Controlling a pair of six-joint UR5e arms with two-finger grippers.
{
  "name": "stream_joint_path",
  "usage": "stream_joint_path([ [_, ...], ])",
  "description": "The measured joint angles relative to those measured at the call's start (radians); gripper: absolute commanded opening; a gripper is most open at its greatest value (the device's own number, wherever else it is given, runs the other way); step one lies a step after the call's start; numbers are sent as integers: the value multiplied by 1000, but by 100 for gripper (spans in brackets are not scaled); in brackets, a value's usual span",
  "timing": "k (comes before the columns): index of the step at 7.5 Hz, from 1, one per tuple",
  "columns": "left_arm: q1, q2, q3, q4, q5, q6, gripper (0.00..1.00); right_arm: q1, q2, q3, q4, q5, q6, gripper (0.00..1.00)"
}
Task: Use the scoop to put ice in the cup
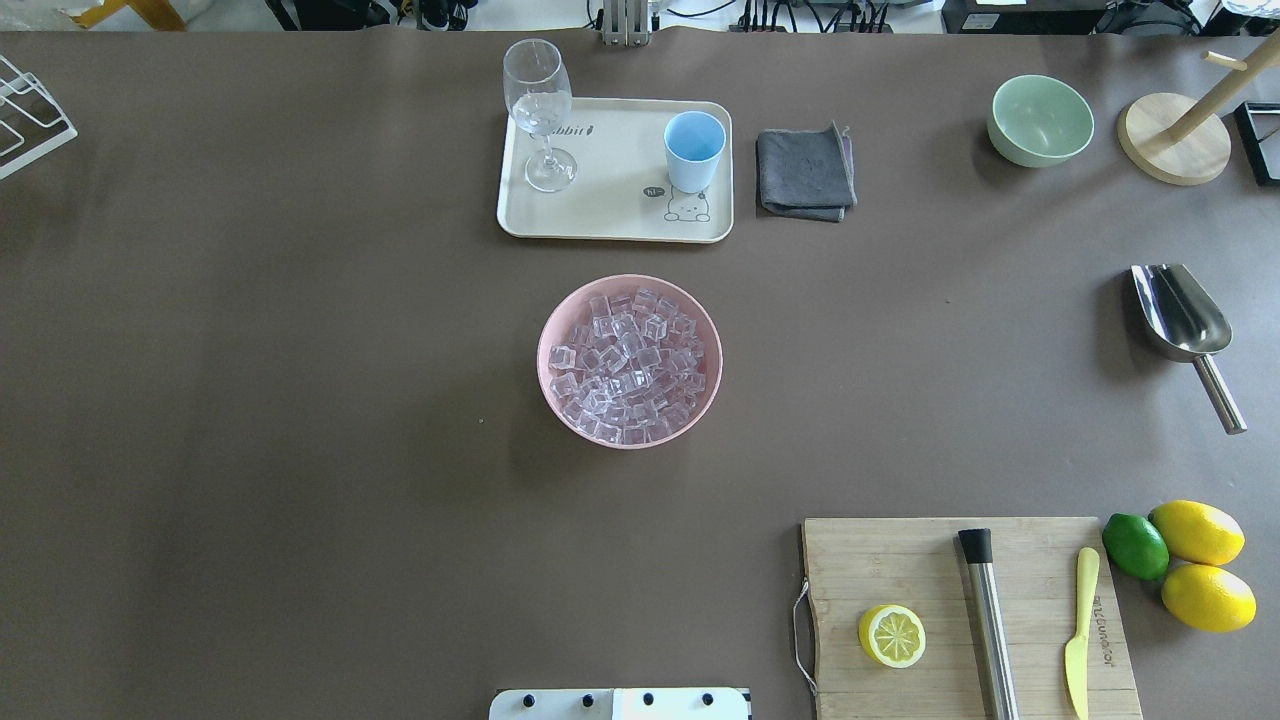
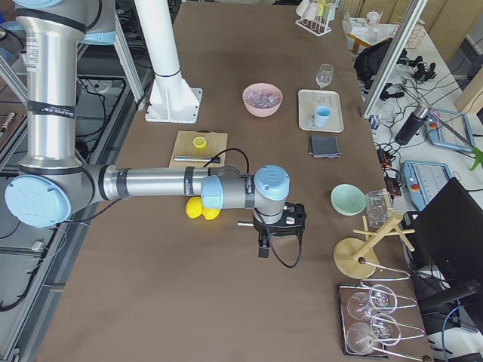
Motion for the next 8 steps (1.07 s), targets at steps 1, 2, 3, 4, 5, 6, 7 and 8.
stream_joint_path([
  [1, 1, -2, 1, 0, 1, 0, 99, 1, -1, 0, 0, 0, 0, 100],
  [2, 1, -2, 0, 0, 0, -1, 99, 3, -11, 4, 0, 5, -1, 100],
  [3, 1, -4, 0, 0, 0, -1, 99, 5, -19, 10, 1, 3, -1, 100],
  [4, 1, -4, 0, -1, -1, -2, 99, 5, -24, 14, 1, 2, -1, 100],
  [5, 1, -2, -3, -1, -1, -1, 99, 5, -25, 19, 1, 1, -1, 100],
  [6, 1, 0, -4, 0, -1, -1, 99, 5, -26, 19, 2, 1, -1, 100],
  [7, 1, -1, -3, 0, -1, -1, 99, 5, -25, 18, 3, -1, 1, 100],
  [8, 1, -1, -4, 0, -1, -1, 99, 3, -22, 17, 6, -1, 11, 100],
])
